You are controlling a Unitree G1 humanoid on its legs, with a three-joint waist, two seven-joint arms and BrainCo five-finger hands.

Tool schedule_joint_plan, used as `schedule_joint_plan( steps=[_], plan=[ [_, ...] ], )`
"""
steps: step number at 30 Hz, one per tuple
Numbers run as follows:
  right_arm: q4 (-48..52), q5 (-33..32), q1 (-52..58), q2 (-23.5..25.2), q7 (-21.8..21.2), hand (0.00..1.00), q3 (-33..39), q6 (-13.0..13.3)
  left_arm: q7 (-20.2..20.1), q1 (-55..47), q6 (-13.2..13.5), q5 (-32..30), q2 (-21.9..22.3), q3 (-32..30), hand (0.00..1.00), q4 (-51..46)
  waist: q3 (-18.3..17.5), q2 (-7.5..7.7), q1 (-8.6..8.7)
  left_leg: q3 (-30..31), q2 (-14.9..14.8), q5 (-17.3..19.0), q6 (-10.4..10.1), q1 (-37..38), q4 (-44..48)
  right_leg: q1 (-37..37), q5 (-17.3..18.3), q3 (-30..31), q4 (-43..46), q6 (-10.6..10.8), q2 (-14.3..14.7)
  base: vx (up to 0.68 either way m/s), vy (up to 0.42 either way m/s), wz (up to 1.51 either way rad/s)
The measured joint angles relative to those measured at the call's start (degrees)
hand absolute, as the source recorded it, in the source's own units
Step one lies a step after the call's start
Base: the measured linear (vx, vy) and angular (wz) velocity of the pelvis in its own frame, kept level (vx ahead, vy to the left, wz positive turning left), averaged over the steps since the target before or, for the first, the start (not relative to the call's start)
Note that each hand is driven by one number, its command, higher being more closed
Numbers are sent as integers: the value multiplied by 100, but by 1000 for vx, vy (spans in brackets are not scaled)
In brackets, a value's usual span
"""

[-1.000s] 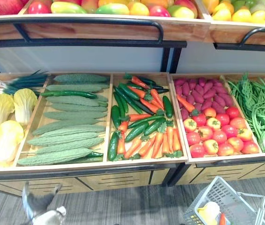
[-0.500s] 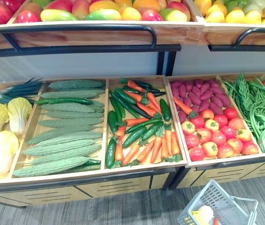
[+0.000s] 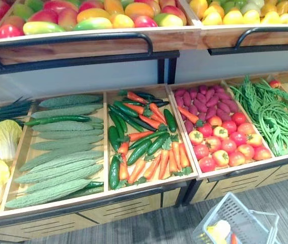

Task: Pick vegetable in the basket

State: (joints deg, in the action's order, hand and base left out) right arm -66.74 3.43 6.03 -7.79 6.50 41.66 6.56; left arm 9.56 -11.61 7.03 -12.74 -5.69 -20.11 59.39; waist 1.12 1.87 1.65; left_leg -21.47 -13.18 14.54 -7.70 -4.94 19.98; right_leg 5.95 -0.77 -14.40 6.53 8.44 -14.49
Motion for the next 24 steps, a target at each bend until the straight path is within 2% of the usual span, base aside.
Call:
schedule_joint_plan(
  steps=[1,3,4,5,6,7,8,9,10,11,13,14,15,16,17,18,19,20,21,23,24],
  plan=[
    [102,-5,-34,48,1,100,-13,10,-1,89,1,-78,-86,191,0,2,97,50,1,-105,-40,201,46,-112,294,114,-119,222,-3,23,12,-97,157,-82],
    [163,-113,-177,102,24,100,-254,69,6,184,5,-204,-198,397,0,5,259,104,1,-469,-123,432,148,-194,498,379,-622,599,-116,-170,85,-173,204,-111],
    [229,-184,-274,148,41,100,-452,120,6,298,21,-211,-214,454,0,1,318,6,-10,-798,-254,467,300,-193,484,480,-1469,691,-575,-333,231,-263,229,-137],
    [319,-228,-369,206,43,100,-651,119,12,309,52,-213,-196,529,0,-35,427,-105,-8,-1228,-360,348,469,-153,397,545,-1828,444,-723,-447,294,-287,285,-131],
    [326,-229,-395,216,41,100,-695,117,13,323,63,-214,-201,529,0,-72,468,-106,15,-1377,-360,315,521,-117,316,658,-1577,113,-303,-597,270,-141,258,-125],
    [319,-231,-398,206,43,100,-755,113,13,356,89,-215,-207,522,0,-153,614,-131,-9,-1779,-345,182,585,188,40,672,-854,-634,610,-878,191,-55,260,-134],
    [284,-227,-399,208,42,100,-876,115,8,254,124,-213,-224,523,0,-253,672,-183,-33,-2156,-337,28,611,472,-276,571,-434,-1150,1235,-1080,211,-48,235,-142],
    [288,-227,-402,219,45,100,-942,130,7,206,132,-213,-229,524,0,-255,683,-215,-30,-2349,-331,-43,646,570,-397,481,-300,-1287,1441,-1122,235,-57,161,-145],
    [290,-225,-416,219,42,100,-1067,130,6,143,132,-213,-251,525,0,-254,697,-242,-15,-2685,-290,-151,686,732,-600,322,-72,-1459,1714,-1047,236,-78,75,-137],
    [280,-224,-421,220,42,100,-1071,120,6,129,130,-213,-278,519,0,-254,720,-195,-18,-3042,-215,-216,665,866,-764,162,155,-1551,1914,-931,166,-60,44,-138],
    [258,-205,-427,220,42,100,-1071,116,3,91,119,-214,-351,484,0,-240,722,-120,-35,-3527,-174,-241,631,984,-766,2,306,-1691,1917,-869,39,-20,-47,-130],
    [258,-188,-458,218,42,100,-1069,117,4,75,119,-215,-350,411,0,-240,717,-55,-35,-3700,-149,-266,592,1047,-742,14,306,-1708,1776,-856,76,-21,-158,-140],
    [262,-171,-481,202,42,100,-1054,117,2,57,109,-216,-340,298,0,-225,717,-78,-24,-3898,-127,-340,583,1111,-755,22,297,-1781,1531,-859,190,-27,-157,-148],
    [251,-164,-453,184,45,100,-1044,122,0,44,113,-216,-271,222,0,-218,679,-104,-23,-4040,-170,-421,627,1112,-841,-75,224,-1716,936,-842,437,-79,-302,-175],
    [192,-160,-511,179,43,100,-1050,115,4,87,129,-216,-213,225,0,-159,615,-183,-11,-4244,-229,-450,566,1099,-882,-56,468,-1696,670,-852,498,-62,-249,-145],
    [154,-161,-512,178,44,100,-1048,108,2,132,130,-216,-222,231,0,-139,609,-142,14,-4378,-220,-460,549,1092,-856,23,669,-1741,854,-803,371,-34,-295,-106],
    [87,-163,-477,177,48,100,-1056,104,4,239,122,-217,-232,238,0,-102,600,-61,19,-4543,-223,-472,527,1112,-761,94,739,-1793,852,-663,251,22,-172,-90],
    [-8,-164,-428,174,50,100,-1072,81,12,358,113,-213,-226,177,0,-68,617,3,3,-4720,-361,-470,512,1129,-504,78,777,-1703,646,-555,412,42,-271,-92],
    [-10,-165,-431,167,54,100,-1089,71,24,374,114,-212,-172,155,0,-70,614,-37,-15,-4749,-470,-470,513,1122,-394,54,732,-1622,491,-621,545,19,-292,-102],
    [-8,-173,-380,163,61,100,-1232,18,23,415,116,-214,65,185,0,-22,617,-148,74,-4709,-1101,-514,529,1195,431,-199,629,-1337,66,-791,995,-12,-259,-83],
    [-6,-177,-353,159,66,100,-1259,13,21,431,115,-216,118,189,0,5,638,-111,99,-4662,-1259,-475,452,1200,640,-281,629,-1268,2,-814,1054,-53,-118,-62]
  ],
)
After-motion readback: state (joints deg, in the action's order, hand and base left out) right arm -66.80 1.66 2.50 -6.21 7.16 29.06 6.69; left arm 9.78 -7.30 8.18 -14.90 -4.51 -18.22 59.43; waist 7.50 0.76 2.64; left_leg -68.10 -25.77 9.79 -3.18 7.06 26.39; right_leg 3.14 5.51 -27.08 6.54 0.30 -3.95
